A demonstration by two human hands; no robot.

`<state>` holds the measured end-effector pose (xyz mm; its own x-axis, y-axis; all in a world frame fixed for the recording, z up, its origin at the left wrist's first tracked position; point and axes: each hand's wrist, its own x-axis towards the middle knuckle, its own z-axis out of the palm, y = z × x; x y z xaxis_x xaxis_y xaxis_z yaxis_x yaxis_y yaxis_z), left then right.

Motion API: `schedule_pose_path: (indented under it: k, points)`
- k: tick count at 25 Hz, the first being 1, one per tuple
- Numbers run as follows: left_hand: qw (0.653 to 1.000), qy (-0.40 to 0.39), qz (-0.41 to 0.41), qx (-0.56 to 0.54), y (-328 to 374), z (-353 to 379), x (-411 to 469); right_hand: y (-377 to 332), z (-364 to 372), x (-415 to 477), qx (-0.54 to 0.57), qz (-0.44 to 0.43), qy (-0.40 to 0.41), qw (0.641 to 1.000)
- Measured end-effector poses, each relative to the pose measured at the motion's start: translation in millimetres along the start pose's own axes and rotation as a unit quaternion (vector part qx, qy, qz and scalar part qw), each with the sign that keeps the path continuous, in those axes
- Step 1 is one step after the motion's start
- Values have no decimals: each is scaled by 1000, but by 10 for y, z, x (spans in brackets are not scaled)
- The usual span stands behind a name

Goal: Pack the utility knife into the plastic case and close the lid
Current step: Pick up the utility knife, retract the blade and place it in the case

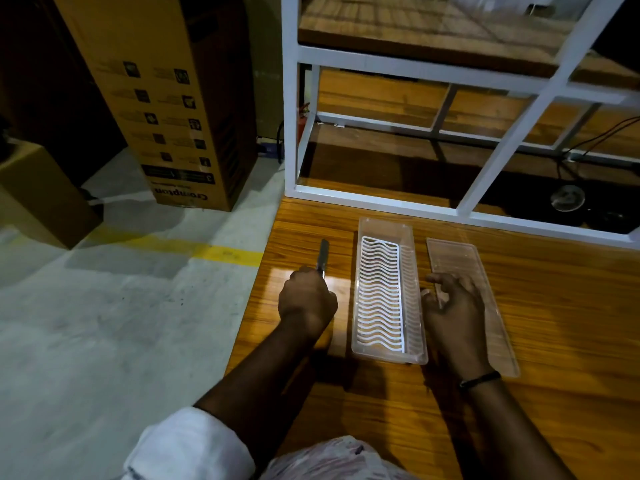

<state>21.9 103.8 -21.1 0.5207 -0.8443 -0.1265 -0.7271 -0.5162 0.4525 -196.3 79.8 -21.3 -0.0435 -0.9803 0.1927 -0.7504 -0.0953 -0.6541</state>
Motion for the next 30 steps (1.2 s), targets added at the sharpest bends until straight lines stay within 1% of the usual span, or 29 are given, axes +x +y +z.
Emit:
schedule_pose_path:
  k: [5, 8, 10, 12, 14, 15, 16, 17, 19, 20, 21, 22, 23, 24, 25, 26, 28, 30]
  points:
    - [998, 19, 36, 48, 4, 20, 9, -9, -8, -34, 11, -1, -3, 1000]
    - [998, 11, 38, 41, -33, -4, 44, -11, -20, -35, 15, -1, -4, 1000]
    - [1000, -11, 19, 7, -61, -41, 65, -21, -21, -31, 21, 4, -9, 1000]
    - [998, -33, -10, -53, -113, -66, 91, -58, -26, -31, 25, 7, -12, 1000]
    - [984, -52, -49, -165, -164, -91, 116, -140, -38, -15, 36, -6, -1, 999]
    - [967, -66, -75, -236, -175, -114, 123, -196, -42, -7, 47, -23, 9, 999]
    - [939, -87, -105, -314, -178, -147, 119, -260, -43, -1, 62, -46, 18, 997]
    - [900, -117, -134, -398, -170, -182, 103, -330, -39, 10, 76, -73, 27, 994]
    - [793, -190, -169, -554, -153, -254, 62, -463, -14, 41, 119, -103, 20, 987]
    - [737, -235, -175, -610, -152, -289, 43, -538, 20, 56, 160, -85, -6, 983]
    - [680, -285, -176, -653, -149, -315, 31, -622, 59, 72, 217, -42, -50, 974]
    - [623, -335, -172, -685, -138, -337, 6, -714, 100, 90, 285, 18, -104, 953]
    - [574, -378, -165, -708, -118, -351, -21, -801, 141, 99, 353, 81, -158, 919]
    - [539, -407, -154, -721, -89, -361, -60, -875, 174, 102, 412, 132, -208, 878]
    - [518, -427, -141, -728, -61, -364, -93, -926, 203, 105, 449, 162, -247, 844]
    - [505, -441, -130, -730, -45, -353, -115, -959, 224, 108, 464, 177, -272, 824]
    - [501, -458, -113, -725, -45, -320, -133, -964, 242, 130, 464, 187, -288, 817]
    - [515, -465, -107, -712, -33, -306, -140, -926, 233, 148, 467, 191, -294, 812]
